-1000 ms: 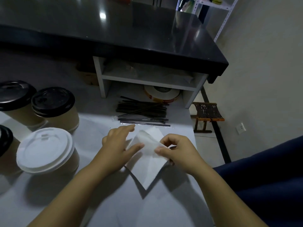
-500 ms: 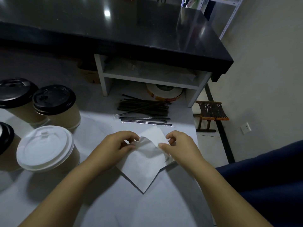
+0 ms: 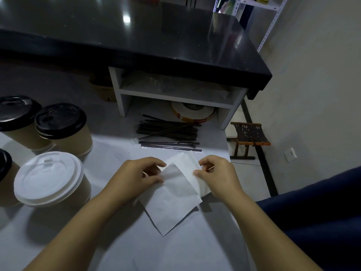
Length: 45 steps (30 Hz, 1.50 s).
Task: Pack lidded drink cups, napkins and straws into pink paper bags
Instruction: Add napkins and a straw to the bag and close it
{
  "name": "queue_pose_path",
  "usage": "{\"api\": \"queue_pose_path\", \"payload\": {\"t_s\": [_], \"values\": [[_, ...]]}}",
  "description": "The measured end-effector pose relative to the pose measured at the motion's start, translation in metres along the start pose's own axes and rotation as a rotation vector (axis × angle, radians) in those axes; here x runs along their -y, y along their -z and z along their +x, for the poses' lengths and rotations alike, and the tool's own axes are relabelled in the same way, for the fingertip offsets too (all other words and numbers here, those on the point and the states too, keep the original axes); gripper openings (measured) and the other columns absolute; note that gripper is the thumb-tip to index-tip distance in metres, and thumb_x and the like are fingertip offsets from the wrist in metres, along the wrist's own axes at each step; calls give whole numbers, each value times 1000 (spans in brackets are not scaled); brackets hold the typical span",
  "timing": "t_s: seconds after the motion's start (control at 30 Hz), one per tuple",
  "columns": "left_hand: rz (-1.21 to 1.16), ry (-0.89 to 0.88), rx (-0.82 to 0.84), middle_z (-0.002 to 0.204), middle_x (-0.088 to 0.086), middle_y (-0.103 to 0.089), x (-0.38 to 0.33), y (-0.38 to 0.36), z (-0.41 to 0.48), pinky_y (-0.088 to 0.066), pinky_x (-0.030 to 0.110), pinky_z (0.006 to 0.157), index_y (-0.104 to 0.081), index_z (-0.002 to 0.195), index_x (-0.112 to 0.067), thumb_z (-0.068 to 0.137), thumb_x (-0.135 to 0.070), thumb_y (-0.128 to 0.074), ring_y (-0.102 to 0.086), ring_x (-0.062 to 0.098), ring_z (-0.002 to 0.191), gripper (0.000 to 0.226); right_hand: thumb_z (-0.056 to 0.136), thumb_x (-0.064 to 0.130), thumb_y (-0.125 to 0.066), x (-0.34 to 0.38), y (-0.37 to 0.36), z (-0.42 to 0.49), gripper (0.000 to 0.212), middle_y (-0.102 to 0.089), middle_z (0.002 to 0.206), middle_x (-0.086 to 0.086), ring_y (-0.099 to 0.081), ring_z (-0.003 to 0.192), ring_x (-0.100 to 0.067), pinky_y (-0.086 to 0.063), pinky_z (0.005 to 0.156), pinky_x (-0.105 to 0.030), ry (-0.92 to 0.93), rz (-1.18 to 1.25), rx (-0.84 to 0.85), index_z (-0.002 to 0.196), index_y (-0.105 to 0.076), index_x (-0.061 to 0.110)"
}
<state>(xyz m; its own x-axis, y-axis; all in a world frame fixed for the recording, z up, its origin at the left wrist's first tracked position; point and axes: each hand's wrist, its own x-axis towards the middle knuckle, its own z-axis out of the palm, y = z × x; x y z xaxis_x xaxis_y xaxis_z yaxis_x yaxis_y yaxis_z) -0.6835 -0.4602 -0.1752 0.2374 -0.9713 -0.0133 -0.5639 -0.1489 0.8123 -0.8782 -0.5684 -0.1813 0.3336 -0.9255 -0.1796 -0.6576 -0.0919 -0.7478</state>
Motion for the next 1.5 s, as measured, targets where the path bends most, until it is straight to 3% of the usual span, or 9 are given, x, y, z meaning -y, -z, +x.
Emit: {"api": "queue_pose_path", "payload": {"t_s": [0.1,0.27,0.43,0.53,0.6,0.83,1.03,1.27,1.5], "values": [[6,-43,-10,75,-14,-67,0,-2,1,-41,9,64,-65,73,-36,71,-12,-77,-58,-2,75,27,79,18,-72,1,4,-3,14,-65,72,9,-58,62,-9,-46,58,-26,7,71,27,70,-64,24],[143,-115,-27,113,-22,-49,1,-5,8,-26,7,85,-60,72,-40,76,-25,-72,-34,4,108,20,76,17,-77,10,8,-4,14,-69,73,11,-62,62,-7,-52,58,-25,38,201,209,69,-68,25],[46,-7,10,79,-14,-67,5,-4,15,-42,17,69,-60,71,-32,79,-18,-69,-58,-3,78,19,82,25,-71,18,8,14,8,-68,72,7,-60,62,-6,-51,57,-22,34,214,241,75,-69,24],[62,14,-20,73,-11,-67,6,-4,17,-46,19,68,-60,70,-33,78,-18,-70,-59,1,72,20,88,25,-64,17,8,37,6,-64,85,10,-57,71,-4,-45,66,-22,193,-99,81,90,-69,24],[71,14,-29,74,-12,-66,6,-3,16,-45,18,68,-59,73,-35,78,-18,-70,-58,2,72,20,88,23,-63,17,6,53,22,-59,101,4,-53,89,-10,-43,76,-24,355,-363,10,110,-67,19],[112,25,-12,66,-16,-55,6,2,15,-36,6,60,-61,90,-32,78,-18,-69,-50,-9,65,20,88,31,-61,28,-13,83,35,-46,114,-5,-35,109,-30,-35,78,-33,600,-800,113,123,-62,25],[131,56,-11,66,-16,-54,9,2,14,-35,6,59,-62,96,-32,79,-22,-69,-50,-9,65,21,92,21,-55,20,-13,77,24,-50,107,-2,-36,102,-26,-25,71,-31,639,-841,97,112,-68,17],[136,151,-32,79,-14,-59,10,1,10,-38,6,60,-55,117,-33,76,-26,-72,-53,-1,68,44,87,8,-49,15,-5,62,24,-58,109,-7,-47,102,-27,-34,75,-33,583,-1021,160,110,-55,11],[181,216,-32,77,-14,-57,8,3,7,-37,9,60,-63,101,-27,72,-27,-75,-53,-2,71,31,83,-1,-47,17,-3,58,32,-55,115,-13,-47,104,-30,-40,82,-36,516,-1048,224,114,-51,5]]}}
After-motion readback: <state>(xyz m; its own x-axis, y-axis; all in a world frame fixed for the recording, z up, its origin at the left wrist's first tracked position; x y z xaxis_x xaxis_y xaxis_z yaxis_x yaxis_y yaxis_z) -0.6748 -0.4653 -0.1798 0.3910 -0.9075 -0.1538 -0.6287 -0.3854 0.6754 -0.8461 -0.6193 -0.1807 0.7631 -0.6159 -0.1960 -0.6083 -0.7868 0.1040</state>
